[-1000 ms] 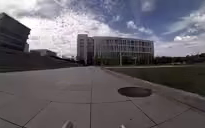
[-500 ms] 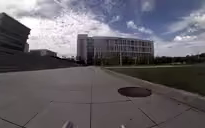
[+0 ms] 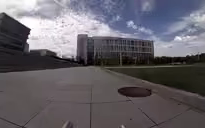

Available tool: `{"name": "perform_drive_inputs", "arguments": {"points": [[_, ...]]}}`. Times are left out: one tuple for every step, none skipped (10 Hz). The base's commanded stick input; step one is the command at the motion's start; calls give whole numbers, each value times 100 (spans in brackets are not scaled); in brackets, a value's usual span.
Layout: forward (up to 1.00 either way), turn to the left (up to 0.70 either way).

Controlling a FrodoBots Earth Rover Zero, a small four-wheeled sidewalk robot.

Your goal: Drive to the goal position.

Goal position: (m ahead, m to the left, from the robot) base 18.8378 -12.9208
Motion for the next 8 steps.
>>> {"name": "perform_drive_inputs", "arguments": {"points": [[5,0],[5,0],[5,0],[5,0],[5,0],[5,0],[6,0],[6,0]]}}
